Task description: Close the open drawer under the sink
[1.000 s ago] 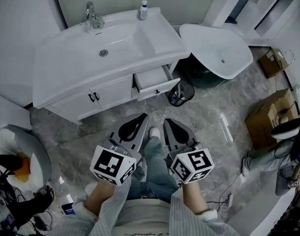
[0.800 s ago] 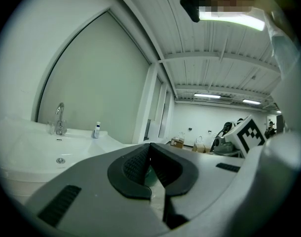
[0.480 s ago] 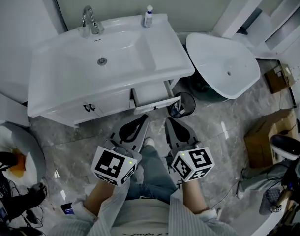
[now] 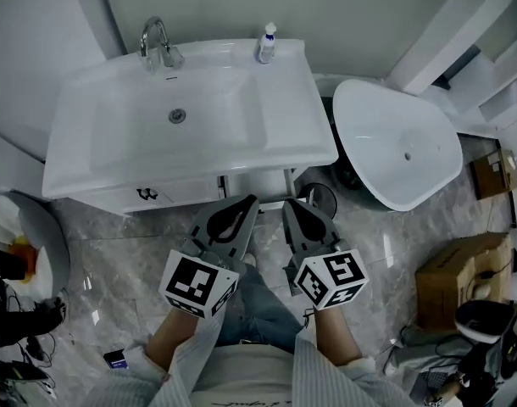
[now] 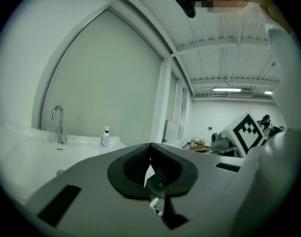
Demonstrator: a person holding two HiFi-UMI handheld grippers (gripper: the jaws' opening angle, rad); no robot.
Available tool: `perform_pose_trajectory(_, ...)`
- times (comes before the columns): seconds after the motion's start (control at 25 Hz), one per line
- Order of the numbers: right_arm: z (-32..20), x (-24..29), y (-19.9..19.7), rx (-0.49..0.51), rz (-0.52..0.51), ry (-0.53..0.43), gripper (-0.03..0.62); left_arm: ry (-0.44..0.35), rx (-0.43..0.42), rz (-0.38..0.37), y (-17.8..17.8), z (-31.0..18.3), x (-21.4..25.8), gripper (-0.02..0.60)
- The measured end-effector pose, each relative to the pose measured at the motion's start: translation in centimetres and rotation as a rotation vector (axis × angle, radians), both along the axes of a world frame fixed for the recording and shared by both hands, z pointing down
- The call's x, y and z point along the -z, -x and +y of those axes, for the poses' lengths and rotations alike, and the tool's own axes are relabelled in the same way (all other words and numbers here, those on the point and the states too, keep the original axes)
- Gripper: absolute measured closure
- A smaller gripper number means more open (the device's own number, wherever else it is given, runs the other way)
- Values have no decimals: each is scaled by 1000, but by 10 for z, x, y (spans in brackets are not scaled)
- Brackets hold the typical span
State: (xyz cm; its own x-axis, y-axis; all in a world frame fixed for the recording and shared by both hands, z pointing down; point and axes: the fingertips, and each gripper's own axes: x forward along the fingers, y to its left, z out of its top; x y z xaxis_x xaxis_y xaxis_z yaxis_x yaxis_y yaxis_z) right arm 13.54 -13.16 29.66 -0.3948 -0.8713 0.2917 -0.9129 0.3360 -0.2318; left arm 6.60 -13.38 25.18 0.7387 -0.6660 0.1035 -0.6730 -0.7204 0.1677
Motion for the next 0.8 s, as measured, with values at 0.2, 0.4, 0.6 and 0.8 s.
perform_pose_trajectory(0.2, -20, -6, -11, 52, 11, 3, 585, 10, 56, -10, -9, -18, -8, 566)
perform_pose_trajectory(0.4, -29, -14, -19, 59, 8, 12, 583, 17, 78, -33, -15, -27, -21, 566)
perform_pose_trajectory(0.6, -33, -25, -24, 43, 10, 29, 583, 14, 74, -56, -15, -31, -32, 566)
perform_pose_trajectory(0.8, -28, -32, -26, 34, 6, 32, 583, 16, 77, -59, -15, -30, -38, 566)
